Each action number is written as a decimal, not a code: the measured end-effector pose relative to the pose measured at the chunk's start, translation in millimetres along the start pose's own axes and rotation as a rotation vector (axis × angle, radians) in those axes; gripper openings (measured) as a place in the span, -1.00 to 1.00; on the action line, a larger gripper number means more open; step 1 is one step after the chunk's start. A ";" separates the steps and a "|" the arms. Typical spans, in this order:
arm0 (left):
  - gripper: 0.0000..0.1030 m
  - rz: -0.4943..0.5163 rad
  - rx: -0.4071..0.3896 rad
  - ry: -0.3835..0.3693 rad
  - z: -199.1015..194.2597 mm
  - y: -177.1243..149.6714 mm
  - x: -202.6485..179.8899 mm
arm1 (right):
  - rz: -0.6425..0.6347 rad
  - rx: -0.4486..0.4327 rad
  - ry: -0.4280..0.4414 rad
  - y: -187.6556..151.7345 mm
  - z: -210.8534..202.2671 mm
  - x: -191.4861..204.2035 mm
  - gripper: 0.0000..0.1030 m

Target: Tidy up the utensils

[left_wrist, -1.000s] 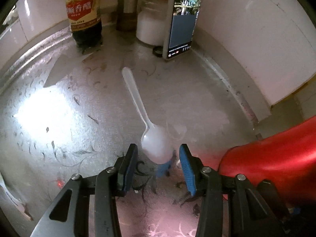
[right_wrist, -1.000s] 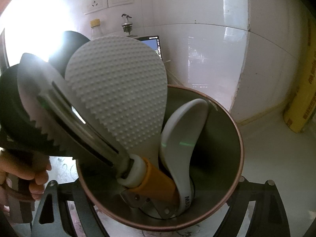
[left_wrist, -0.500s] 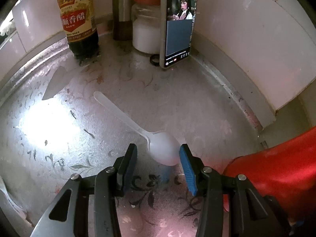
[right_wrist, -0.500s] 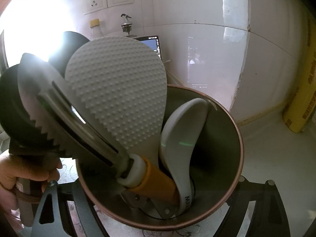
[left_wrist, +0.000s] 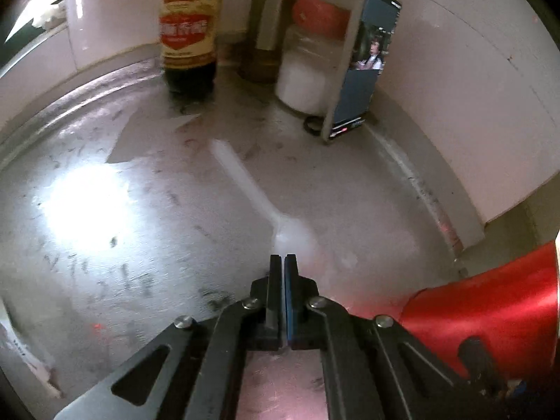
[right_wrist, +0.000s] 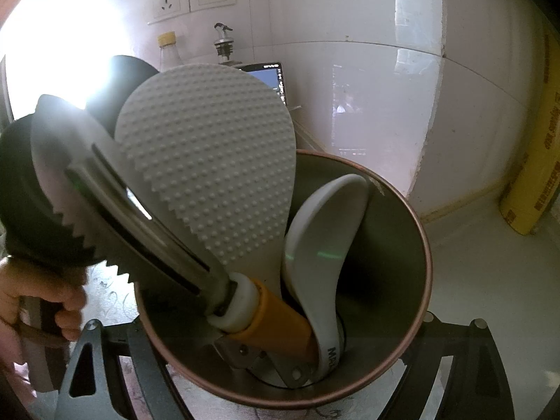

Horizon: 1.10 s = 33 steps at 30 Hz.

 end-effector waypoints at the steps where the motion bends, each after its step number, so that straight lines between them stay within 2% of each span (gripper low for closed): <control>1: -0.99 -0.013 0.001 -0.004 -1.1 -3.1 6.7 | -0.001 -0.001 0.000 -0.1 0.0 0.5 0.76; 5: -0.99 -0.081 -0.014 -0.016 -11.0 -13.7 35.3 | -0.015 -0.001 0.008 0.3 1.2 4.8 0.76; 7: -0.99 -0.109 -0.037 -0.031 -17.1 -8.4 43.5 | -0.021 0.000 0.012 0.1 1.4 5.5 0.76; 8: -0.90 -0.118 -0.038 -0.043 -18.9 -4.0 46.6 | -0.023 0.000 0.012 -0.1 1.3 5.1 0.76; 10: -0.37 -0.129 -0.014 -0.058 -17.0 4.6 46.3 | -0.023 0.001 0.013 -0.7 0.9 2.0 0.76; 11: -0.01 -0.132 -0.001 -0.082 -14.9 10.5 42.7 | -0.023 0.003 0.014 -0.8 0.8 0.8 0.76; 12: 0.01 -0.135 0.003 -0.104 -13.4 15.7 38.2 | -0.023 0.004 0.014 -1.2 0.6 -1.2 0.76; 14: 0.01 -0.140 0.031 -0.134 -8.6 26.7 32.5 | -0.023 0.005 0.014 -1.3 0.6 -4.3 0.76; 18: 0.01 -0.106 0.110 -0.069 8.7 35.4 18.4 | -0.022 0.005 0.014 -2.3 -0.3 -9.3 0.76; 20: 0.01 -0.083 0.125 -0.046 14.0 38.7 11.3 | -0.022 0.004 0.014 -1.4 0.0 -7.2 0.76; 25: 0.01 0.006 0.144 0.102 25.0 49.5 -1.1 | -0.023 0.001 0.013 -1.2 -0.6 -5.3 0.76; 27: -0.01 0.020 0.143 0.133 25.0 47.7 -1.8 | -0.022 0.000 0.013 -1.1 -0.7 -4.8 0.76; 28: -0.05 0.017 0.137 0.146 24.5 46.6 -1.0 | -0.022 0.000 0.013 -1.4 -0.9 -5.5 0.76; 31: -0.47 0.012 0.123 0.196 20.4 39.5 6.5 | -0.021 -0.001 0.015 -2.3 -0.8 -4.3 0.76; 33: -0.61 0.003 0.120 0.193 16.5 32.9 13.1 | -0.018 -0.001 0.016 -2.6 -0.5 -3.9 0.76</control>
Point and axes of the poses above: each gripper's, at about its wrist camera, not at the fingertips, and z roughly the way its jaws point, x to its left, y to its top, the point moved 9 cm from there along z, roughly the way its jaws point, and after that the axes turned 12 degrees about x, right-handed, at the moved point
